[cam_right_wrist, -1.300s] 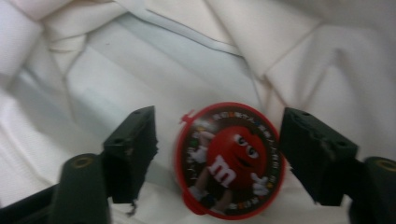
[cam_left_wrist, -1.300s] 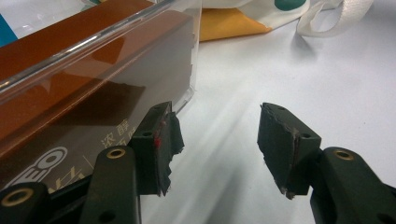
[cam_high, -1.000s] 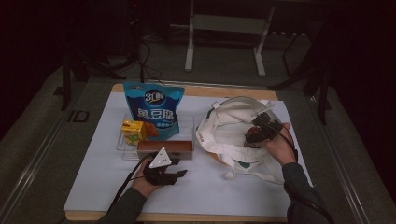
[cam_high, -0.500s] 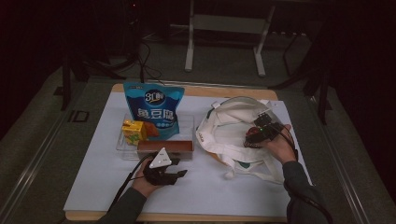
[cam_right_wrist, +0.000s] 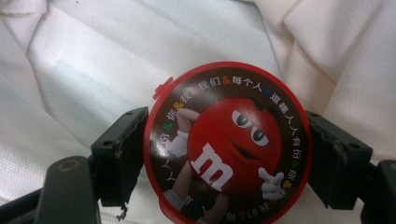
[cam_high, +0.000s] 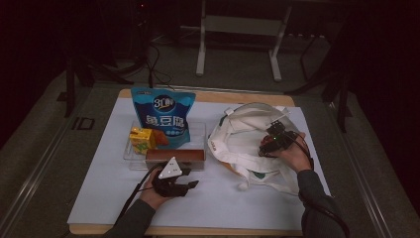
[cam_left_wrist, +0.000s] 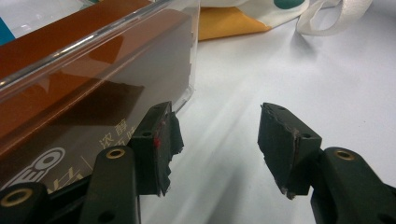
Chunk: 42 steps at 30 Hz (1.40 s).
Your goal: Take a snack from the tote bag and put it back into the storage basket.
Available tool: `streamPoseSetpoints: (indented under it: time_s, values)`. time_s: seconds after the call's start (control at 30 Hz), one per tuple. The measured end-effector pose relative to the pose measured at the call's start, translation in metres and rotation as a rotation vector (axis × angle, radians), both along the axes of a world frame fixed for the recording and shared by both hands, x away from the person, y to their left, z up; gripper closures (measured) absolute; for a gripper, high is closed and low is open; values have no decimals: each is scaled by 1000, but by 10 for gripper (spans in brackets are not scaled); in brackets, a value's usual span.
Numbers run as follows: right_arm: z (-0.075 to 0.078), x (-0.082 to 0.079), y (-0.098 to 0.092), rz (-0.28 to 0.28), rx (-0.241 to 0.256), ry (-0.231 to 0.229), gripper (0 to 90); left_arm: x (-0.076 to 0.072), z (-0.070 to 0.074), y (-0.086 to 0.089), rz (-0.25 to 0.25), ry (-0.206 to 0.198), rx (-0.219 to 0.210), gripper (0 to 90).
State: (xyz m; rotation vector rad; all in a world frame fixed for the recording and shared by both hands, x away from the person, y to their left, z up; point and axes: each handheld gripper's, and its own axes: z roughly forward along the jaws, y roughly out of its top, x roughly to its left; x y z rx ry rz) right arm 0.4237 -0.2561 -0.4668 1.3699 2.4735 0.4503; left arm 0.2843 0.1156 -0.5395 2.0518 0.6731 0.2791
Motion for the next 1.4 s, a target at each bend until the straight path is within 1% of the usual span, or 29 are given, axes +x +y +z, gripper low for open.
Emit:
streamPoseSetpoints:
  time_s: [0.07, 0.23, 0.3, 0.43, 0.53, 0.67, 0.83, 0.97, 1.13, 1.23, 1.4]
  values:
    - [1, 0, 1, 0, 6, 2, 245, 0, 0, 0, 0, 1, 0, 456]
    - [0, -1, 11, 16, 18, -13, 246, 0, 0, 0, 0, 0, 0, 456]
    - [0, 0, 13, 19, 20, -10, 246, 0, 0, 0, 0, 0, 0, 456]
    - [1, 2, 12, 27, 20, 17, 245, 0, 0, 0, -2, 0, 0, 456]
    - [-2, 3, 11, 26, 22, 46, 243, 0, 0, 0, -2, 0, 1, 456]
    - [-5, 3, 10, 21, 25, 51, 244, 0, 0, 0, -2, 0, 1, 456]
    - [-6, 5, 7, -5, 55, 71, 252, 0, 0, 0, -3, 0, 2, 456]
    - [-6, 4, 8, -19, 58, 67, 253, 0, 0, 0, -3, 0, 3, 456]
    - [-6, 3, 8, -12, 52, 54, 255, 0, 0, 0, -3, 0, 3, 456]
    - [-6, 2, 11, -6, 36, 39, 256, 0, 0, 0, -2, -1, 3, 456]
    - [-5, 2, 13, -8, 24, 39, 256, 0, 0, 0, -2, -1, 3, 456]
